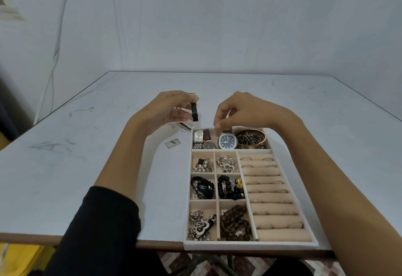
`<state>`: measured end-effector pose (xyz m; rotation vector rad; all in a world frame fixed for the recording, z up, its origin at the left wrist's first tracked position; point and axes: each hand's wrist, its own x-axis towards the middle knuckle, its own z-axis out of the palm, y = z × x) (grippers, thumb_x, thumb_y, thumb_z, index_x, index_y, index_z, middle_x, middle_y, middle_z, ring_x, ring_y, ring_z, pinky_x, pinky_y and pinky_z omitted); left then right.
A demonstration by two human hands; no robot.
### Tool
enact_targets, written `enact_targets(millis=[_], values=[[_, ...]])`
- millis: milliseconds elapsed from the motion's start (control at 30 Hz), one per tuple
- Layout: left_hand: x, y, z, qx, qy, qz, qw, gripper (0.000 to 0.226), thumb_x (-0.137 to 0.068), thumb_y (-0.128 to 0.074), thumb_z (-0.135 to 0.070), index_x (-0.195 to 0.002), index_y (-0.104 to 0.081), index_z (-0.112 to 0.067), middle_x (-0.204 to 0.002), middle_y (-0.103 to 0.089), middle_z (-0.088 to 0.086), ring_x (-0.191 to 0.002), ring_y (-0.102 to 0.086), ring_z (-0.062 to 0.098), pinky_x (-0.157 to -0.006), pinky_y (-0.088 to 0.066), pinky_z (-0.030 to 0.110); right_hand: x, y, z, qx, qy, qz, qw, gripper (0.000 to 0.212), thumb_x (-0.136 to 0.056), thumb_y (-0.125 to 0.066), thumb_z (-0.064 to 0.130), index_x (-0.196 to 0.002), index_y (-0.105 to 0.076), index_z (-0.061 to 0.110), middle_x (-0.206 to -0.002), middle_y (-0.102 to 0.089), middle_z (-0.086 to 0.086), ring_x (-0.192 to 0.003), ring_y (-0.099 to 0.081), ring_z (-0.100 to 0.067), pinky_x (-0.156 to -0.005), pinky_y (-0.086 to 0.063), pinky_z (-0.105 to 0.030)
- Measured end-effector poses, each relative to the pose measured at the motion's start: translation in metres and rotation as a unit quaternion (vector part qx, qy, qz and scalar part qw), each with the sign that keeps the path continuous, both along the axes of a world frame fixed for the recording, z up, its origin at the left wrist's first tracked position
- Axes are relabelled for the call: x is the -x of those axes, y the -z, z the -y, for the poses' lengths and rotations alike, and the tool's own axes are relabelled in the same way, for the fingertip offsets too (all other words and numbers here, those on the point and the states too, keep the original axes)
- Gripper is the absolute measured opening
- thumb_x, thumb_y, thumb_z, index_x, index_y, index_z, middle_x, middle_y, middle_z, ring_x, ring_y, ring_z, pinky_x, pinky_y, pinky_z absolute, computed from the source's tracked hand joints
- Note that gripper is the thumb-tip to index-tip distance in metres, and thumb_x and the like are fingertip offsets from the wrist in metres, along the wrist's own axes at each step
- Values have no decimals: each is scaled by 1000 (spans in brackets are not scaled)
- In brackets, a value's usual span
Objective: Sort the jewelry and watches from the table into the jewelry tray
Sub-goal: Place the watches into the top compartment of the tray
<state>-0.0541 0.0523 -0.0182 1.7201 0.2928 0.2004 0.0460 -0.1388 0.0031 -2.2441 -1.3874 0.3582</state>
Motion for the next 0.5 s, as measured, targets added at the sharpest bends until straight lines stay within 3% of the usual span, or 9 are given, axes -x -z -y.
enact_targets(millis=[133,233,500], values=[[2,-4,7,-47,32,0,998,25,-88,-65,-31,-104,-71,-12,-91,-68,3,-75,-66,12,-80,-48,28,-4,-3,4,-1,15,-4,1000,6,-84,-71,21,-87,-74,17,-84,-71,7,-70,-57,3,-64,-39,-17],[2,-7,17,-104,45,-3,994,28,-88,-64,-33,-104,-72,-12,-84,-70,-6,-76,-58,9,-76,-40,26,-6,-3,6,9,24,-5,1000,6,-85,-70,23,-88,-73,19,-85,-70,4,-74,-58,-7,-59,-40,-17],[2,-6,33,-197,84,-37,976,23,-82,-71,-35,-101,-68,-21,-87,-68,-7,-74,-54,7,-73,-39,25,-5,-3,7,29,31,-13,999,14,-86,-68,27,-92,-73,16,-88,-70,-7,-79,-58,-15,-68,-47,-33]])
